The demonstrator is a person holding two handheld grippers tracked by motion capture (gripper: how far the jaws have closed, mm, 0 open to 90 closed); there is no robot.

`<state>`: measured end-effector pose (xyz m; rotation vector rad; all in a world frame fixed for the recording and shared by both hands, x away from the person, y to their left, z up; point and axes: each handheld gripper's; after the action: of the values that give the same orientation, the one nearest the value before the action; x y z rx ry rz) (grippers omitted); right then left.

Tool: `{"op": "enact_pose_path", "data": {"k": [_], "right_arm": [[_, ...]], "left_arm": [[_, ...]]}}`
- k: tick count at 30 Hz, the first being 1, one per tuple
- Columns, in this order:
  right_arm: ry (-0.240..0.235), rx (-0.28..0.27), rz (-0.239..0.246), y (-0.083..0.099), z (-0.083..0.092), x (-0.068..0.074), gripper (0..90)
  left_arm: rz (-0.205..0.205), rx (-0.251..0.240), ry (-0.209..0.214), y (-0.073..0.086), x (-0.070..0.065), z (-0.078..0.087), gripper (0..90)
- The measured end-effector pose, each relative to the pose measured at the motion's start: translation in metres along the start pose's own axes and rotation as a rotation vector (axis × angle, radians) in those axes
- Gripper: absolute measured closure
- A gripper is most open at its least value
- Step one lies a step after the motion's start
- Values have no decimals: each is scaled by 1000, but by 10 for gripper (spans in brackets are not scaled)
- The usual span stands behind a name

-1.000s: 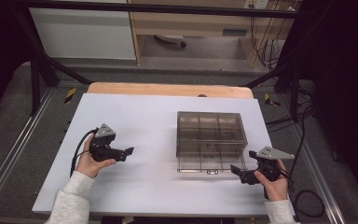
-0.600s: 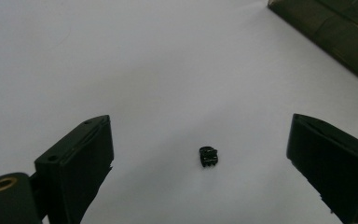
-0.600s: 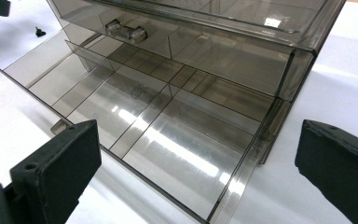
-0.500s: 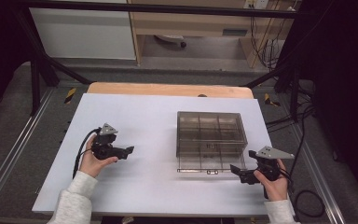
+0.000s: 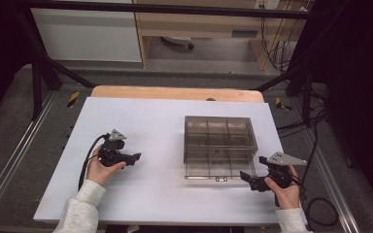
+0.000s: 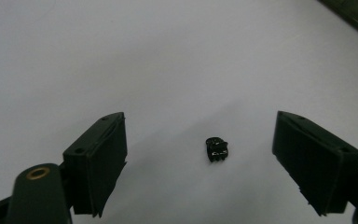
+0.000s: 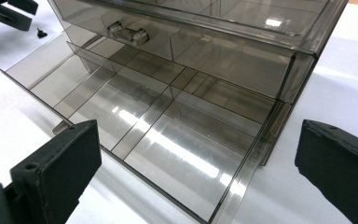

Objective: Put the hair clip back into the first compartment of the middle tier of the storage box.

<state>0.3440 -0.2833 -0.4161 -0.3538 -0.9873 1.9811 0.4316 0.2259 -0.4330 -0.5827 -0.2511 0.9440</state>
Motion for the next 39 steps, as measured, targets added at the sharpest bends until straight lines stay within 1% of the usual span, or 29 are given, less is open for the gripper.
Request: {"op": "enact_pose_path", "data": {"k": [1,5,9,11,16,18,21,24,27,30,33,34,39], "right_arm": [[-1,-1,-1,0,0,0,9],[0,0,2,0,0,0,9],[1,-3,-1,0,1,0,9],[1,-4,-1,0,1,0,9],[0,-4,-1,0,2,0,9],[1,-5,-1,0,2,0,9],[1,-4,-1,0,2,-1,9],[2,-5,-2,0,2,0,9],[2,-11,-1,0,3,0,9],[3,-8,-3,0,3,0,9],[4,-8,2,0,2,0,9],[4,-8,1,0,2,0,9],[4,-6,4,0,2,0,9]], "left_arm": [[-3,2,-6,0,0,-1,193],[3,6,-1,-1,-2,-2,243],[-4,18,-23,-1,-4,-2,306],[-2,25,-20,-2,-4,-2,333],[8,19,-19,-2,-5,-2,403],[17,25,-7,-2,-6,-3,429],[6,42,-21,-2,-8,-4,470],[-2,40,-22,-3,-9,-5,516],[3,42,-12,-2,-10,-6,559],[-2,51,-20,-2,-12,-7,589],[-3,52,-15,-2,-12,-7,610],[-8,50,-19,-2,-12,-7,617],[-2,66,-20,-2,-13,-8,649]]}}
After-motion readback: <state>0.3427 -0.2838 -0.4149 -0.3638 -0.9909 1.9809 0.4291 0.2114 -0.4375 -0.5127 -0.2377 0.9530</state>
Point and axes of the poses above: each handheld gripper's, and its own axes: z roughly backward along the jaws, y roughly out of its underside, x roughly to its left, and after that the axes turned 9 degrees about x, right-handed
